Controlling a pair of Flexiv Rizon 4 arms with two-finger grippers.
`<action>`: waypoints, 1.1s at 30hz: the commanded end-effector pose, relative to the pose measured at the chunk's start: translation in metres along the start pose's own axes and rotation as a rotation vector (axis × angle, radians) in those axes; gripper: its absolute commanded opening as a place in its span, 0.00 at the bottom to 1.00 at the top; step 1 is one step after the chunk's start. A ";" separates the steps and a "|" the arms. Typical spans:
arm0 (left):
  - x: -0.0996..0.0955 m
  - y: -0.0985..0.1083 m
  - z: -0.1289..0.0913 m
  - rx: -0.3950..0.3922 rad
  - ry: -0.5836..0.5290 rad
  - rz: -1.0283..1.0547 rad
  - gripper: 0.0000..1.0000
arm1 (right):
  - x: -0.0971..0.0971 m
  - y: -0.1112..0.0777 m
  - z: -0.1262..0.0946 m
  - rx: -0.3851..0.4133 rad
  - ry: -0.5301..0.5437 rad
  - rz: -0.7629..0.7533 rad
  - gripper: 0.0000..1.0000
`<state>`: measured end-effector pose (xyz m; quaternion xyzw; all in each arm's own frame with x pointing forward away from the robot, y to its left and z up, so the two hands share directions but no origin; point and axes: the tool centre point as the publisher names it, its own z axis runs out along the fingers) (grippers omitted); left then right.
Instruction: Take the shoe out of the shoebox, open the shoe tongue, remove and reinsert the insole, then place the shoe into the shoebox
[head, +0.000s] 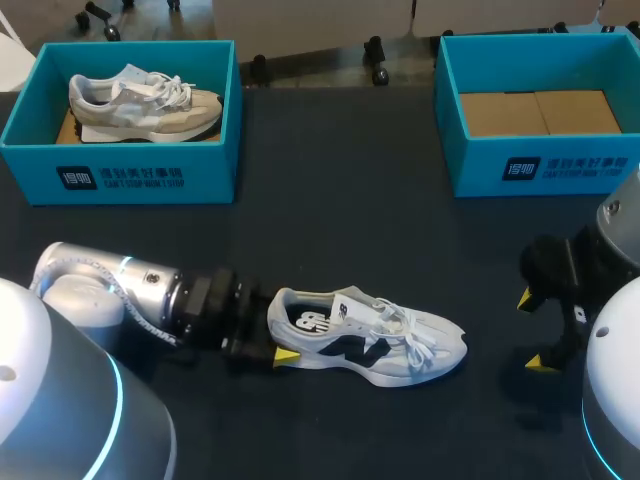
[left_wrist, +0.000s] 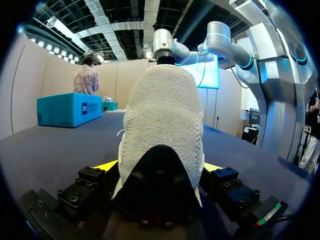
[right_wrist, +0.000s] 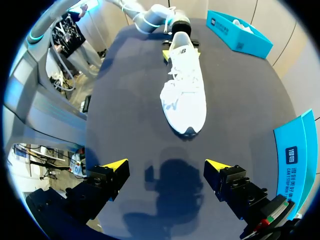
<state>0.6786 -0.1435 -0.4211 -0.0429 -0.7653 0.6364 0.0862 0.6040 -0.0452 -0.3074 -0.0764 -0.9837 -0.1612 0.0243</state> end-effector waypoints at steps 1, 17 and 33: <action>0.000 0.001 0.005 -0.002 -0.002 -0.003 1.00 | 0.002 0.000 0.000 0.001 -0.004 0.000 1.00; 0.006 0.001 0.005 -0.005 -0.006 -0.006 1.00 | 0.002 0.000 0.000 0.001 -0.004 0.000 1.00; 0.006 -0.003 0.009 -0.026 -0.038 0.009 1.00 | 0.002 0.000 0.000 0.001 -0.004 0.000 1.00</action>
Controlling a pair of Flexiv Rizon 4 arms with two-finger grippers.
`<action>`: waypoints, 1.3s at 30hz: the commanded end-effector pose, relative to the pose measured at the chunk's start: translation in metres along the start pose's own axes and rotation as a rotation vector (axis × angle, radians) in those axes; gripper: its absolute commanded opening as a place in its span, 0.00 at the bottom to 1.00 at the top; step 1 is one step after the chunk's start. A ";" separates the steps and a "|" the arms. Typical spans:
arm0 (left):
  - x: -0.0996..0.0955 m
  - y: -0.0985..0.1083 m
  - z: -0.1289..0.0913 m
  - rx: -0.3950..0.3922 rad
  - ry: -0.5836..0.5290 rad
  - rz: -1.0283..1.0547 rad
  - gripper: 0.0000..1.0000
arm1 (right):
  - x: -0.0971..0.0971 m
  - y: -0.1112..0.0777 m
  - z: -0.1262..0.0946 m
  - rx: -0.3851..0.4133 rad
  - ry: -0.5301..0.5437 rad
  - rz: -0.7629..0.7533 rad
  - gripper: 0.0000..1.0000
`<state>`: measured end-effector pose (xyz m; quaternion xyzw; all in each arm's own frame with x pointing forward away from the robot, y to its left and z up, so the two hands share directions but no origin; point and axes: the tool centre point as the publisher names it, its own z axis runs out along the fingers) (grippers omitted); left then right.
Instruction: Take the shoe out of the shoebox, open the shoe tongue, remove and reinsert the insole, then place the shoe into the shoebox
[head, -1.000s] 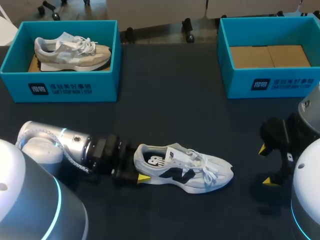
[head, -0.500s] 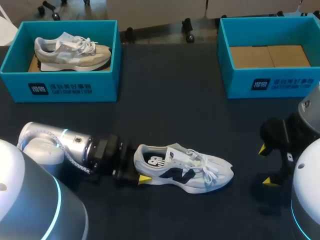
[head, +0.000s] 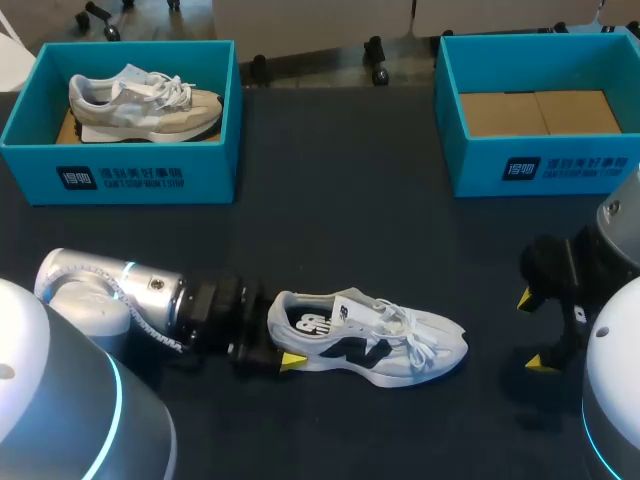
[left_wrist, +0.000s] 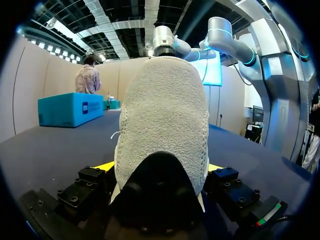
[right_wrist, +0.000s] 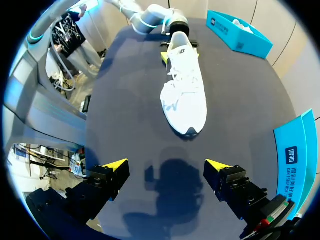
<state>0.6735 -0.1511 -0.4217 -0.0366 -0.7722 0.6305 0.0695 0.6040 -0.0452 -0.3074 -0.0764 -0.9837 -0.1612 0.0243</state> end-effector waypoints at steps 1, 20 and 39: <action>0.002 -0.003 0.001 -0.009 -0.005 -0.001 1.00 | 0.002 0.000 0.000 0.001 -0.004 0.000 1.00; 0.001 0.001 -0.003 -0.017 -0.019 -0.018 0.00 | 0.002 0.000 0.000 0.001 -0.004 0.000 1.00; 0.001 0.001 -0.003 -0.017 -0.019 -0.018 0.00 | -0.008 0.027 -0.005 0.031 0.015 0.191 1.00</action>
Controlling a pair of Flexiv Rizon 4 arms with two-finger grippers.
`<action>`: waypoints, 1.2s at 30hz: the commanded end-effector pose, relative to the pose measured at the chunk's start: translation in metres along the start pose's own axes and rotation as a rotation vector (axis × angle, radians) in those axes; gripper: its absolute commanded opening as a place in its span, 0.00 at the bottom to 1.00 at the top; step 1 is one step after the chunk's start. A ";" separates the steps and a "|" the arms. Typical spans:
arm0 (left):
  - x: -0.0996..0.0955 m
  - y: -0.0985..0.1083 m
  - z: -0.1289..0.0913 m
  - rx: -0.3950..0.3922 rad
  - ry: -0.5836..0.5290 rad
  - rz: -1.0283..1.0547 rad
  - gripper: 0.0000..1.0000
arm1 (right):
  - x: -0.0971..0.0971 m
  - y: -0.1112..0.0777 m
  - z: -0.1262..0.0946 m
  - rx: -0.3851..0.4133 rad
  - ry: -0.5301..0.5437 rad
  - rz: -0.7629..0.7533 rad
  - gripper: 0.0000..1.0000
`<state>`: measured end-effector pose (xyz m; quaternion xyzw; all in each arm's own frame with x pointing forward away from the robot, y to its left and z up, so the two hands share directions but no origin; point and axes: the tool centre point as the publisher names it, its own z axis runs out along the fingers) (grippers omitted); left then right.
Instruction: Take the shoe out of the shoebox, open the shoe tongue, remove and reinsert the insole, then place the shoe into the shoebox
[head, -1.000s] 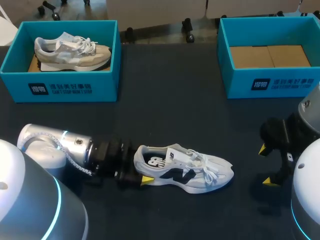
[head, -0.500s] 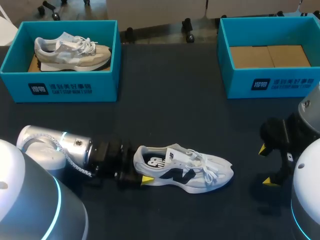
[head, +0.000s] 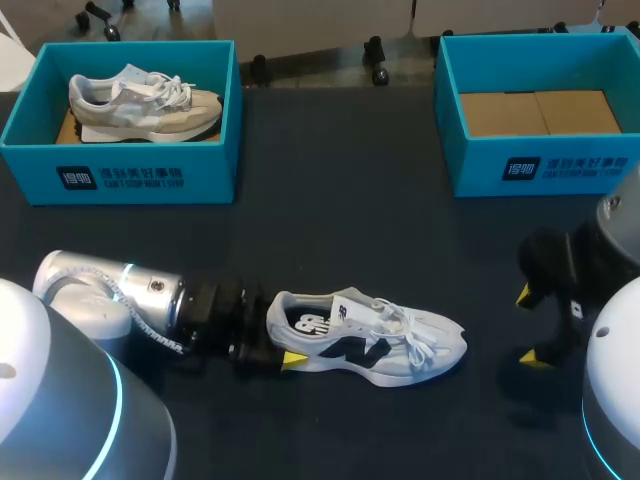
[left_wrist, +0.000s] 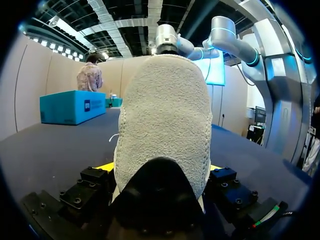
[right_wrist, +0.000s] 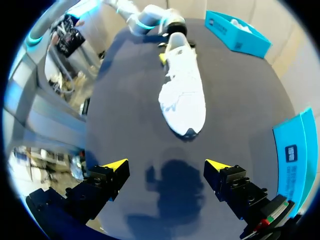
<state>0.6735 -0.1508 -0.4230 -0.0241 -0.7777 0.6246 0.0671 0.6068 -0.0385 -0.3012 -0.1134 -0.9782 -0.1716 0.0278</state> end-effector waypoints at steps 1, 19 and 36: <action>0.001 0.000 -0.002 -0.003 0.001 -0.001 0.00 | -0.005 0.025 -0.002 0.069 0.015 0.171 1.00; 0.001 0.000 -0.002 -0.003 0.001 -0.001 0.00 | 0.018 0.091 -0.018 0.245 -0.217 0.982 1.00; 0.001 0.000 -0.002 -0.003 0.001 -0.001 0.00 | 0.023 0.122 -0.008 0.278 -0.335 1.197 1.00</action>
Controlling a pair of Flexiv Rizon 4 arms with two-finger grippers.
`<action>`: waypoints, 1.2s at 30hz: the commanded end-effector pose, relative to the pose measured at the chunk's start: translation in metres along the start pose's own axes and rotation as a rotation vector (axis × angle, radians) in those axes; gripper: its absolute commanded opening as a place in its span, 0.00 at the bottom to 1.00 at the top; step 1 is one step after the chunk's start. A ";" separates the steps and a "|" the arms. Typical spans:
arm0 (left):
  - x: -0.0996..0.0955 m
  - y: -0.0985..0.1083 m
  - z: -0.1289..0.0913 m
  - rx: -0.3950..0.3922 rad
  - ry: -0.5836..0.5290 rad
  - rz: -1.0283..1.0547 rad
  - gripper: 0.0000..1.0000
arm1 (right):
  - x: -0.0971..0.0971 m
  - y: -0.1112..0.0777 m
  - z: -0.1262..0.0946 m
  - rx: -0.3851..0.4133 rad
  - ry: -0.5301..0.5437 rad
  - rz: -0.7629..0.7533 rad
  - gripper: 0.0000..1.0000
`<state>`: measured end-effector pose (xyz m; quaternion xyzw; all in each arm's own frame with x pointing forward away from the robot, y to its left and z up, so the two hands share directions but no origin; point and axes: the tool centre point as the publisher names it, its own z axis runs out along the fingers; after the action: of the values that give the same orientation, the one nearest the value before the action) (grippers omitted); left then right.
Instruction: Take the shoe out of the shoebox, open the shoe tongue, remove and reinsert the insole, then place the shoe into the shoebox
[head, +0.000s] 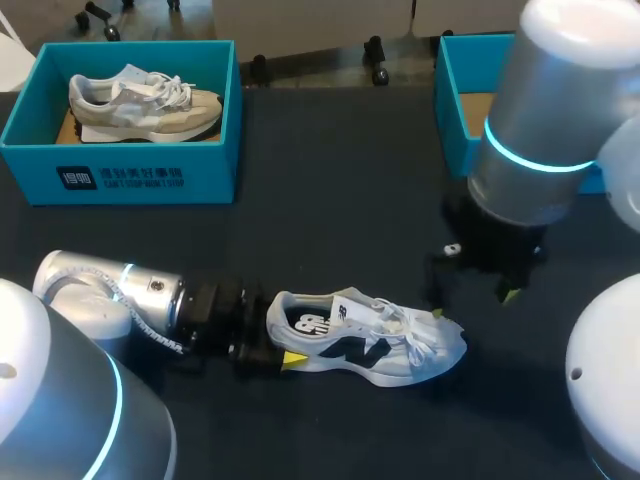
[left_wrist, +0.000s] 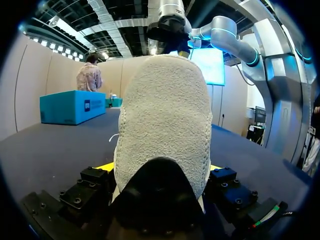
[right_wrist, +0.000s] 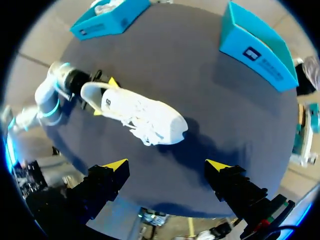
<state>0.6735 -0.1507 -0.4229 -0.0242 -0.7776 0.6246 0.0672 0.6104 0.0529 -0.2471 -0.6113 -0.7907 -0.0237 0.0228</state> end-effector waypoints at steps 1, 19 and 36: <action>0.001 0.000 -0.002 -0.003 0.001 -0.001 0.00 | 0.028 0.010 0.006 0.026 -0.147 0.169 1.00; 0.001 0.000 -0.002 -0.003 0.001 -0.001 0.00 | 0.081 0.030 0.019 0.062 -0.281 0.414 1.00; 0.001 0.000 -0.002 -0.003 0.001 -0.001 0.00 | 0.099 0.046 0.030 0.062 -0.365 0.456 1.00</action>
<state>0.6734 -0.1507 -0.4227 -0.0243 -0.7776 0.6247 0.0673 0.6336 0.1441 -0.2593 -0.7542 -0.6517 0.0666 -0.0439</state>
